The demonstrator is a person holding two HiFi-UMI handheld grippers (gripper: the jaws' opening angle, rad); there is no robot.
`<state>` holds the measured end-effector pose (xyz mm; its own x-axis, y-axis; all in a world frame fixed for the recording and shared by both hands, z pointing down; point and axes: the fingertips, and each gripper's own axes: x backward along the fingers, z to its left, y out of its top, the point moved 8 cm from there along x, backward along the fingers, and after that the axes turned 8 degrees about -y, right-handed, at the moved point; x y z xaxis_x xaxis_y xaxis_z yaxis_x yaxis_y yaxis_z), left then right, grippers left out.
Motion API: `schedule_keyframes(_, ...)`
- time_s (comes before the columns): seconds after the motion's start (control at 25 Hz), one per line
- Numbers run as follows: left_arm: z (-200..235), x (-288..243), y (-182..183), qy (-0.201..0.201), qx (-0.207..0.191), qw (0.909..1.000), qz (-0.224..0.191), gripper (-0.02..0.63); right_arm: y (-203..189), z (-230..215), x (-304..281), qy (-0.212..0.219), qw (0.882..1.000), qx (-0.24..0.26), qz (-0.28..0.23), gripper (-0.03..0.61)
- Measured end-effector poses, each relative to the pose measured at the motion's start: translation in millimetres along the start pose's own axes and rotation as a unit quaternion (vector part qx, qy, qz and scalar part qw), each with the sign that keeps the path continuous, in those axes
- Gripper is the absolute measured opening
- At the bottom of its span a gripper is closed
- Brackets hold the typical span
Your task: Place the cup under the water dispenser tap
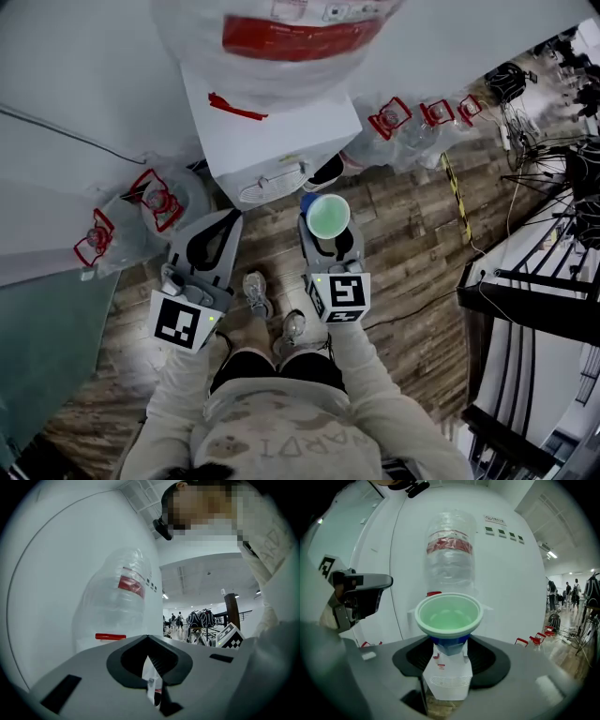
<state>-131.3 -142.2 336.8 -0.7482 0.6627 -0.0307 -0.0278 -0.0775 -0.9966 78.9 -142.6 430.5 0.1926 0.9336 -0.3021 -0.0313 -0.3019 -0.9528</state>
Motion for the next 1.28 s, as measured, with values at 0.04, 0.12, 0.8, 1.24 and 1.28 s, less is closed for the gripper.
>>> schedule_keyframes(0.04, 0.4, 0.7, -4.2, 0.001, 0.002, 1.0000, 0.003, 0.006, -6.2, 0.2, -2.3, 0.000, 1.000, 0.000, 0.004, 0.235)
schedule_keyframes(0.12, 1.2, 1.4, -12.8, 0.002, 0.004, 0.9999, 0.009, 0.005, -17.9, -0.2, -7.3, 0.001, 1.000, -0.004, 0.010, 0.235)
schedule_keyframes(0.8, 6.3, 0.9, -100.3, 0.005, 0.021, 0.9993, 0.032, 0.005, -122.2, -0.3, -66.6, 0.018, 0.999, 0.003, 0.048, 0.235)
schedule_keyframes(1.24, 4.8, 2.6, -152.0, -0.006, 0.021, 0.9988, 0.043, 0.005, -185.2, -5.5, -109.9, 0.021, 0.997, 0.020, 0.065, 0.235)
schedule_keyframes(1.28, 5.5, 2.9, -156.5, -0.006, 0.021, 0.9988, 0.044, 0.005, -190.8, -6.1, -114.0, 0.019, 0.997, 0.020, 0.066, 0.235)
